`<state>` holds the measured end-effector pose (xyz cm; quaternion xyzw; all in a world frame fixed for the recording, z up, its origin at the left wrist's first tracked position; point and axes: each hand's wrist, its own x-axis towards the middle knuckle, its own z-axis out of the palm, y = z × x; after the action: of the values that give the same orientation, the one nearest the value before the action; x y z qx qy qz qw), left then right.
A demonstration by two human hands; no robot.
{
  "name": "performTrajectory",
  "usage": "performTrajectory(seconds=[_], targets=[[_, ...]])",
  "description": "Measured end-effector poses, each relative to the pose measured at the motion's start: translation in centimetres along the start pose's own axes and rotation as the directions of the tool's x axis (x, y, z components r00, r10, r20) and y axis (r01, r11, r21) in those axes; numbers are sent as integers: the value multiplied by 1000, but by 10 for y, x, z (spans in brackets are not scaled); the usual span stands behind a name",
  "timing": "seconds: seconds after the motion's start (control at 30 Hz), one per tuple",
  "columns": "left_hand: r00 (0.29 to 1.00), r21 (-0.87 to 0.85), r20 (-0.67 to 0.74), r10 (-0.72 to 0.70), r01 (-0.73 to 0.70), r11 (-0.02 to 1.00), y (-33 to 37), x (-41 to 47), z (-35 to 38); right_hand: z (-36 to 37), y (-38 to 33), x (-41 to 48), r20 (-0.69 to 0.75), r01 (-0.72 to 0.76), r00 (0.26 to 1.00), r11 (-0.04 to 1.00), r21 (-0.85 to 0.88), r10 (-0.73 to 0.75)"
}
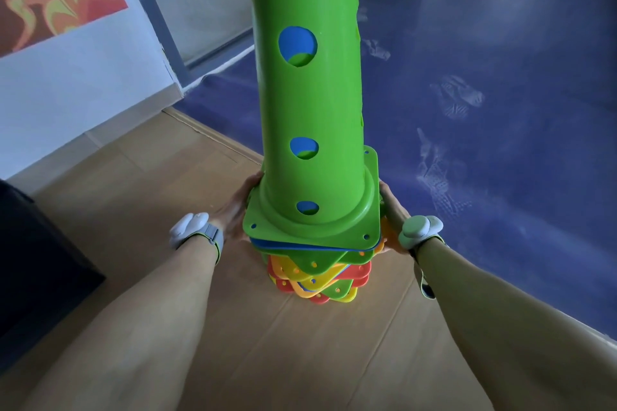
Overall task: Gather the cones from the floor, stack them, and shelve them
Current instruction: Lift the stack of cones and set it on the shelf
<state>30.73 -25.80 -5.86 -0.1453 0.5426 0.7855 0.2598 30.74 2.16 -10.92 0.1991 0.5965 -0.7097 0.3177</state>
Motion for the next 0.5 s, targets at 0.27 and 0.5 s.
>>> performTrajectory(seconds=[0.27,0.5], targets=[[1000,109,3,-15,15,994,2,-5,-2,0,1,5,-74,-35,997,999,-31,33],[998,109,-44,-46,51,993,-2,-15,-9,2,-2,8,-75,-52,996,992,-117,44]])
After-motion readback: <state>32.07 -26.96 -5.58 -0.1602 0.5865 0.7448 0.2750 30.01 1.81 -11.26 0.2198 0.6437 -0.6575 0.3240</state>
